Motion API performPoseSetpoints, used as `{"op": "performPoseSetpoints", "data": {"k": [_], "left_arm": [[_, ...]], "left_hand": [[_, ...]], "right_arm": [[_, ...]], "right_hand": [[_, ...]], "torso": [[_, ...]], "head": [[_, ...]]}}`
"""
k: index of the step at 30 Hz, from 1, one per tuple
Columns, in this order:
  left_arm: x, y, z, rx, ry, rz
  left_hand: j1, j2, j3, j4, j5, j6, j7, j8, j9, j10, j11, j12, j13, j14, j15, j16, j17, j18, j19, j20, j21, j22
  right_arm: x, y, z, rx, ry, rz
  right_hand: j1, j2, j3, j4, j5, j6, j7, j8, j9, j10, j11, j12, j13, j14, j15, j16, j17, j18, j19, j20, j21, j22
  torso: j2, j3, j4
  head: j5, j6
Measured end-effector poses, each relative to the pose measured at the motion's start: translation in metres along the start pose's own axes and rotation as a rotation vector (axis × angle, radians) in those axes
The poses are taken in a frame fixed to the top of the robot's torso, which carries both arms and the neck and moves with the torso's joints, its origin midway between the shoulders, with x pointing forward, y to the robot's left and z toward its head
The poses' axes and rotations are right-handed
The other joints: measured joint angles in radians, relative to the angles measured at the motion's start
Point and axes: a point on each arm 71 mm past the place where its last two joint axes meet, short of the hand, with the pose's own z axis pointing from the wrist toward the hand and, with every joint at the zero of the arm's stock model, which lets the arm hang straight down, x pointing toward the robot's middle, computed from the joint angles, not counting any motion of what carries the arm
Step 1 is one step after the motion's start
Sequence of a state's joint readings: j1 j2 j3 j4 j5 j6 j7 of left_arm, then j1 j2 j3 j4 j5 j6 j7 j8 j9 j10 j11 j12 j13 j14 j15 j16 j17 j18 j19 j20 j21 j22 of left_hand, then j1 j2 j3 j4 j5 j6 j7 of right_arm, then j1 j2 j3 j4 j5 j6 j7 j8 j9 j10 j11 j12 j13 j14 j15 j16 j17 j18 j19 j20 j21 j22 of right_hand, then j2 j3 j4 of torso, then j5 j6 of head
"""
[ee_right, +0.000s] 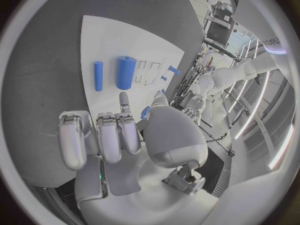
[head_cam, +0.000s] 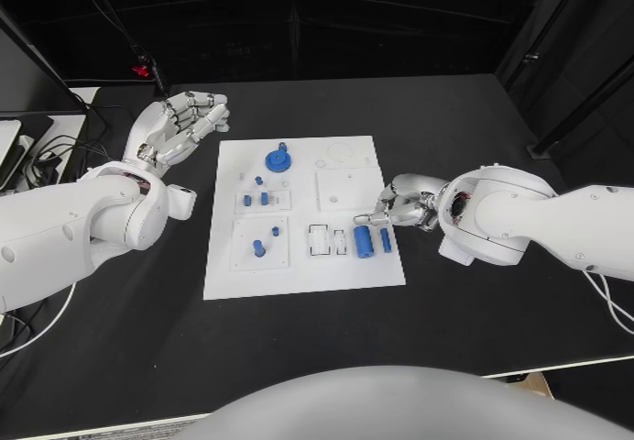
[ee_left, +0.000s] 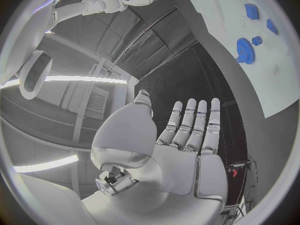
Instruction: Assemble the parts on the task board
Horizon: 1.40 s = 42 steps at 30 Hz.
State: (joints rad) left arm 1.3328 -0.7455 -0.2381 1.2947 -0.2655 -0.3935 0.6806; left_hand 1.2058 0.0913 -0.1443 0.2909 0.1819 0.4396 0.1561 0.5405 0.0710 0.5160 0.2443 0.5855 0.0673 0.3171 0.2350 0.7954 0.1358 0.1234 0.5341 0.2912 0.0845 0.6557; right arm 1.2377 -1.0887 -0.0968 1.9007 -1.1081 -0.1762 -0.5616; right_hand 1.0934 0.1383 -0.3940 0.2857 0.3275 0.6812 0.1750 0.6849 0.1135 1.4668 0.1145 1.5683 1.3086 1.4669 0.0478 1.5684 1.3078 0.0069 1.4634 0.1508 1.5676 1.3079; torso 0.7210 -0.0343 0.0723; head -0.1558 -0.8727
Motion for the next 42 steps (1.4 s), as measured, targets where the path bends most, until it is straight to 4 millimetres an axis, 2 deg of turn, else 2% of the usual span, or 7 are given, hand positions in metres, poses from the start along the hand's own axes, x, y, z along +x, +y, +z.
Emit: {"op": "performPoseSetpoints", "data": {"k": [10,15,17,32,42], "left_arm": [[-0.001,0.001,-0.001,-0.002,0.000,-0.001],[-0.001,0.001,-0.001,-0.002,0.001,-0.001],[-0.001,0.001,-0.001,-0.002,0.001,-0.002],[-0.001,0.001,-0.001,-0.003,0.002,-0.003],[-0.003,0.001,-0.003,-0.005,-0.001,-0.001]], "left_hand": [[0.000,0.000,0.000,0.000,0.000,0.000,0.000,0.000,0.000,0.000,0.000,0.000,0.000,0.000,0.000,0.000,-0.001,0.000,0.000,0.000,0.000,0.000],[0.000,0.000,0.000,0.000,0.000,0.000,0.000,0.000,0.000,0.000,0.000,0.000,0.000,0.000,0.000,0.000,-0.001,0.000,0.000,0.000,0.000,0.000],[0.000,0.000,0.000,0.000,0.000,0.000,0.000,0.000,0.000,0.000,0.000,0.000,0.000,0.000,0.000,0.000,-0.001,0.000,0.000,0.000,0.000,0.000],[0.000,0.000,-0.002,0.002,0.000,0.000,0.000,0.000,-0.001,-0.004,-0.004,0.004,0.000,0.000,0.000,0.000,-0.002,0.000,0.000,0.000,0.000,0.000],[0.000,0.000,-0.002,0.002,0.000,0.000,0.000,0.000,-0.001,-0.004,-0.004,0.004,0.000,0.000,0.000,0.004,-0.003,0.000,0.000,0.000,0.000,-0.001]], "right_arm": [[0.003,0.003,0.002,0.036,0.011,-0.076],[0.005,0.003,0.004,0.058,0.032,-0.117],[0.006,0.003,0.004,0.067,0.044,-0.135],[0.011,0.009,0.013,0.087,0.081,-0.193],[0.014,0.012,0.018,0.086,0.094,-0.205]], "right_hand": [[0.000,0.000,0.003,0.003,-0.015,0.020,-0.005,-0.004,0.004,-0.001,-0.001,0.000,0.000,-0.003,-0.003,0.000,0.000,0.000,0.000,0.000,0.000,0.000],[-0.019,-0.005,0.003,0.003,-0.071,0.020,-0.005,-0.015,0.010,0.000,-0.008,0.000,0.000,0.000,-0.007,0.000,0.000,0.000,0.000,0.000,0.000,0.000],[-0.019,-0.005,0.003,0.003,-0.079,0.020,-0.005,-0.015,0.011,0.000,-0.008,0.000,0.000,0.000,-0.007,0.000,0.000,0.000,0.000,0.000,0.000,0.000],[-0.025,0.002,0.009,0.002,-0.090,0.024,-0.008,-0.015,0.016,0.000,-0.008,0.000,0.000,0.000,-0.007,0.000,0.000,0.000,0.004,-0.004,0.000,0.000],[-0.025,0.002,0.014,0.002,-0.093,0.024,-0.008,-0.015,0.018,0.000,-0.008,0.000,0.000,0.000,-0.007,0.000,0.000,0.000,0.004,-0.004,0.000,0.000]], "torso": [[0.000,-0.0002,0.0000],[0.000,-0.0002,0.0007],[0.000,-0.0002,0.0008],[0.000,-0.0001,0.0001],[0.001,0.0002,0.0006]], "head": [[0.000,0.000],[-0.002,0.000],[-0.002,0.000],[0.000,0.000],[0.015,0.000]]}}
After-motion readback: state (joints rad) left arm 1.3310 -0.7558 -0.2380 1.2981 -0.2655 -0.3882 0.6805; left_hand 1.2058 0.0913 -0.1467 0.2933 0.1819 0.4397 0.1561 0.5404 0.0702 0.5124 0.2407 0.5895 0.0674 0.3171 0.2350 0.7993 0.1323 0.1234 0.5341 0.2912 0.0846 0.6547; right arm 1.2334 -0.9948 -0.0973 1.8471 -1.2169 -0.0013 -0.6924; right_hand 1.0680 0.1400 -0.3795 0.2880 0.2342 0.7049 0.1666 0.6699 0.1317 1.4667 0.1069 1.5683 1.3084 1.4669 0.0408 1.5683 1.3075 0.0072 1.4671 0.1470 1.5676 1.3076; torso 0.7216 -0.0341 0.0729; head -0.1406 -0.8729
